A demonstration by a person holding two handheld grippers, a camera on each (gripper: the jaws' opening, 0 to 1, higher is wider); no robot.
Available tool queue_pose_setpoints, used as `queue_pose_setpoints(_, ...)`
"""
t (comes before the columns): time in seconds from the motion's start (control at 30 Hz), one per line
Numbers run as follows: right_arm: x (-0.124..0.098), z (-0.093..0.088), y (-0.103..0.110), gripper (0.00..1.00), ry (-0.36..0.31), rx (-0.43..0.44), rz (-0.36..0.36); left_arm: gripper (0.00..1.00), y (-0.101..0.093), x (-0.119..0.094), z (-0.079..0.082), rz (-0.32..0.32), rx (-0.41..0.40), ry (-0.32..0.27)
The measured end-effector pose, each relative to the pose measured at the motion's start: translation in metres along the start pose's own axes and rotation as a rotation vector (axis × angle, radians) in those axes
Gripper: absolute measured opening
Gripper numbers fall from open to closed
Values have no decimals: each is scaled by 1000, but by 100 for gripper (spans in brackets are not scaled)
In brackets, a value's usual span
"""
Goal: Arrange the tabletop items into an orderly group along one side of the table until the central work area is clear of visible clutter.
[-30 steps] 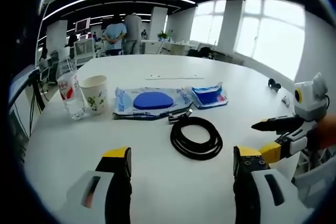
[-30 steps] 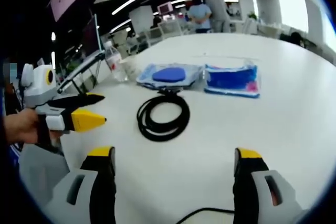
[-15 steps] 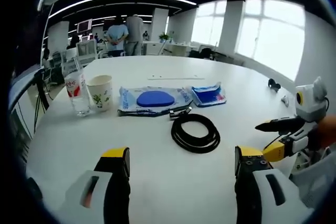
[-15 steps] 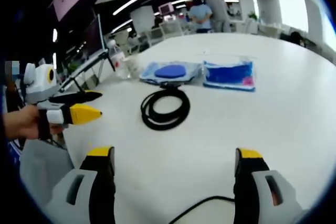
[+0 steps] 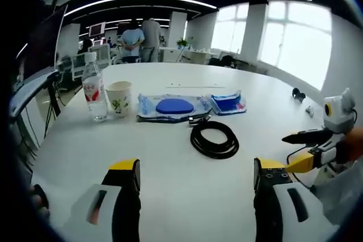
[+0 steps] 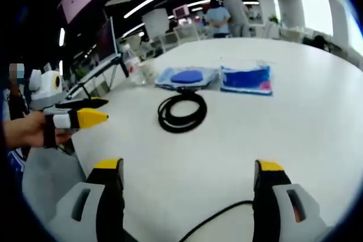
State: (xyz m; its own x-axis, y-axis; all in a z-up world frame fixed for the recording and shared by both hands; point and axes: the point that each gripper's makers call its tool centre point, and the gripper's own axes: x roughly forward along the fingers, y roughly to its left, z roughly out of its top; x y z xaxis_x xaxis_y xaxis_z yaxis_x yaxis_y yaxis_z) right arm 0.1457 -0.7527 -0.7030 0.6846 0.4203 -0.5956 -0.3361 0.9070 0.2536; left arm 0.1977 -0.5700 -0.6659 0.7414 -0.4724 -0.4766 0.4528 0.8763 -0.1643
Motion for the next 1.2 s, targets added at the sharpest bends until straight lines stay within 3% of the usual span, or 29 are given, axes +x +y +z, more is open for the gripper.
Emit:
queue_pose_setpoints(0.5, -22, -15, 16, 95, -17, -14, 23, 82, 8, -29, -7, 28, -6, -24)
queue_pose_setpoints(0.63, -28, -2, 19, 95, -54, -21, 23, 82, 7, -35, -6, 31, -6, -34)
queue_pose_setpoints(1.2, -49, 9, 27, 95, -89, -86, 20, 82, 2, -58, -4, 44, 22, -74)
